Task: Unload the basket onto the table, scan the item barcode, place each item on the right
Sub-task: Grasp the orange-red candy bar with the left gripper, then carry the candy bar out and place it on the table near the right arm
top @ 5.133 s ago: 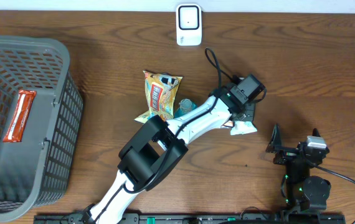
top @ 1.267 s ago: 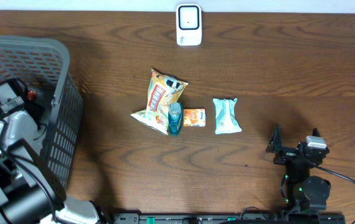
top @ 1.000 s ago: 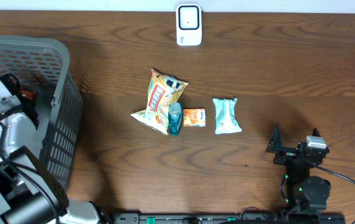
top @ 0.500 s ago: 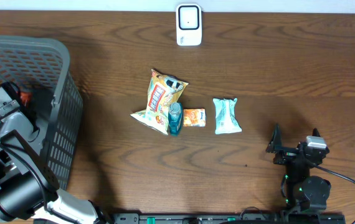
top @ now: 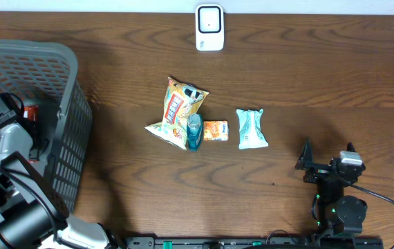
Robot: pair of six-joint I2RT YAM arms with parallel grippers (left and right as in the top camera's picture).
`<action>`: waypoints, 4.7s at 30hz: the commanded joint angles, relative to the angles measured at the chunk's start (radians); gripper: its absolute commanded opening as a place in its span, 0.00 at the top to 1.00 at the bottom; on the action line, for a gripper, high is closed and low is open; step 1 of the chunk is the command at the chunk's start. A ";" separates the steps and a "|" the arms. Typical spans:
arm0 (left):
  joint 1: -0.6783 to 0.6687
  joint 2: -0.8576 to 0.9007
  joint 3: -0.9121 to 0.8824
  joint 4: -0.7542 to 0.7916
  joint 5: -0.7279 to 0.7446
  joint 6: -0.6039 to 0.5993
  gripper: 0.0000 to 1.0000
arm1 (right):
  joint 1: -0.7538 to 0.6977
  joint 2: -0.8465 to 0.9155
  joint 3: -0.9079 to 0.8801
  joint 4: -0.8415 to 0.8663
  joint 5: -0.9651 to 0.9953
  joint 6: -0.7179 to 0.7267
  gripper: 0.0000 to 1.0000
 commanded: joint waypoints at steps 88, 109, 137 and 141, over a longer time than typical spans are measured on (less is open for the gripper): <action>-0.766 -0.901 0.042 -0.039 0.220 0.381 0.93 | 0.005 -0.002 -0.001 -0.003 0.008 -0.012 0.01; -1.436 -0.306 0.054 0.249 0.150 0.407 0.93 | 0.005 -0.002 -0.001 -0.003 0.008 -0.012 0.01; -1.524 -0.274 0.371 0.124 -0.191 0.732 0.02 | 0.005 -0.002 -0.001 -0.003 0.008 -0.012 0.01; -1.472 -0.311 0.534 0.065 -0.296 0.835 0.02 | 0.005 -0.002 -0.001 -0.003 0.008 -0.012 0.01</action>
